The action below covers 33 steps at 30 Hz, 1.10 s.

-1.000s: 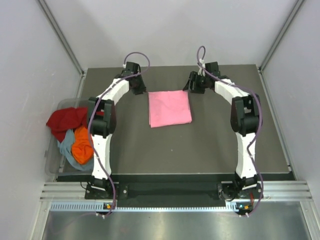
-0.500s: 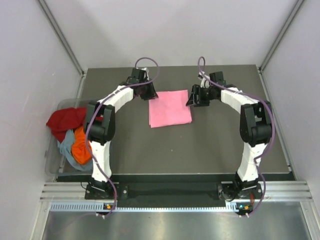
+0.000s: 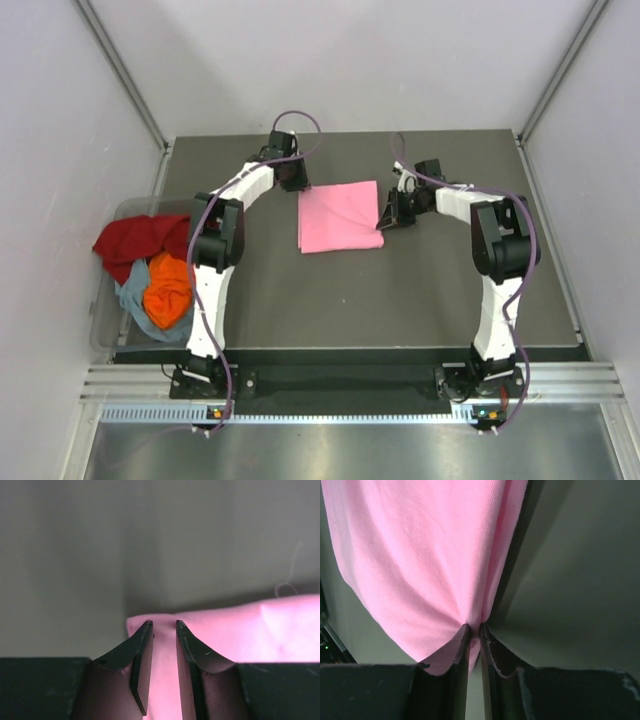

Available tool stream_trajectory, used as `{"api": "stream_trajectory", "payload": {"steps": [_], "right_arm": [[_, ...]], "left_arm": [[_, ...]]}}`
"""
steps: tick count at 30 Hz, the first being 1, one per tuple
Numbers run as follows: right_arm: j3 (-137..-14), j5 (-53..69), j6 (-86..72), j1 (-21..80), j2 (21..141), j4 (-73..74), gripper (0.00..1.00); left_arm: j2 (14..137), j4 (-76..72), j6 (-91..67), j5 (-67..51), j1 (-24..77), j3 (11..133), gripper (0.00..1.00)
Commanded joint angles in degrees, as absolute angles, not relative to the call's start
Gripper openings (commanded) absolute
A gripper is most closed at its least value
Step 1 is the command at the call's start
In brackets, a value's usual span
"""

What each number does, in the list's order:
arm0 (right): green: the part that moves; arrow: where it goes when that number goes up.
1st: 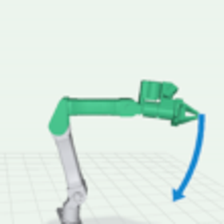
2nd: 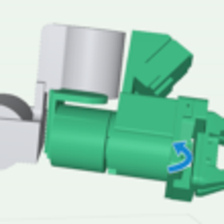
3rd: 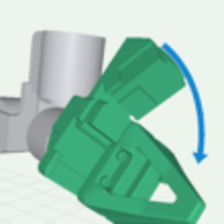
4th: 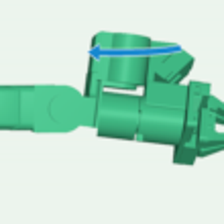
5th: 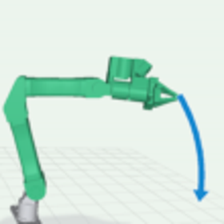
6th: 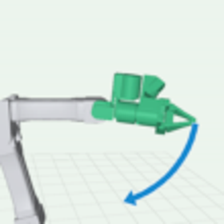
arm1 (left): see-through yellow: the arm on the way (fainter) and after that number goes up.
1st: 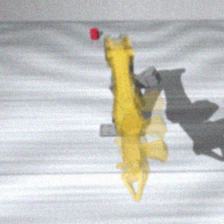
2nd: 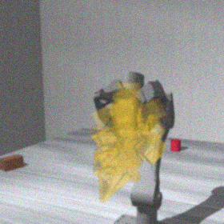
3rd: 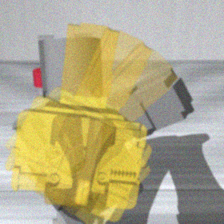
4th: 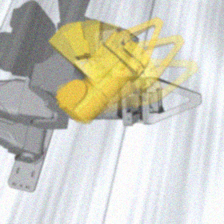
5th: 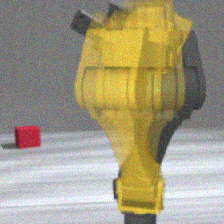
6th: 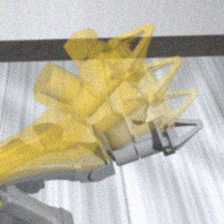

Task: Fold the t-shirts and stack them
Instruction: Fold the tshirt

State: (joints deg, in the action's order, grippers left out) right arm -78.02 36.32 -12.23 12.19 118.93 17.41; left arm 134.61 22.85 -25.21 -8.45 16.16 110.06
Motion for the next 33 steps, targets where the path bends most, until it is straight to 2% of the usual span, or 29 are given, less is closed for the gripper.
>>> {"api": "stream_trajectory", "payload": {"steps": [1, 2, 3, 6, 10, 15, 22, 29, 32, 33], "right_arm": [[-80.06, 37.18, -11.95, 11.34, 118.39, 15.20, 0.15], [-80.42, 37.18, -12.21, 11.34, 118.13, 16.25, 0.20], [-80.51, 37.18, -12.48, 11.25, 116.65, 16.43, 0.30], [-80.24, 36.91, -13.10, 11.34, 112.96, 17.40, 0.45], [-78.15, 36.39, -13.18, 11.51, 109.17, 18.63, 0.51], [-75.24, 36.30, -11.43, 11.78, 107.50, 19.78, 0.58], [-71.63, 37.26, -10.72, 12.22, 107.84, 18.37, 0.59], [-68.47, 37.88, -11.43, 12.39, 109.95, 13.98, 0.55], [-66.89, 37.44, -12.13, 12.39, 110.83, 11.78, 0.41], [-66.36, 37.18, -12.22, 12.48, 111.27, 11.34, 0.32]], "left_arm": [[135.62, 26.72, -23.11, -6.77, 14.77, 113.29, 0.30], [134.92, 27.15, -23.20, -6.85, 14.77, 113.20, 0.30], [134.04, 27.25, -23.20, -7.03, 14.77, 113.03, 0.31], [129.04, 29.95, -23.03, -7.03, 14.77, 112.94, 0.32], [119.04, 30.85, -23.55, -11.06, 15.73, 107.77, 0.33], [109.27, 30.76, -24.17, -11.16, 18.98, 93.54, 0.34], [103.62, 24.53, -26.89, -13.70, 19.77, 74.91, 0.38], [108.28, 19.34, -28.12, -13.27, 21.09, 67.33, 0.33], [109.25, 17.94, -28.56, -12.66, 21.36, 64.87, 0.31], [109.34, 17.32, -28.65, -12.40, 21.44, 64.43, 0.29]]}}
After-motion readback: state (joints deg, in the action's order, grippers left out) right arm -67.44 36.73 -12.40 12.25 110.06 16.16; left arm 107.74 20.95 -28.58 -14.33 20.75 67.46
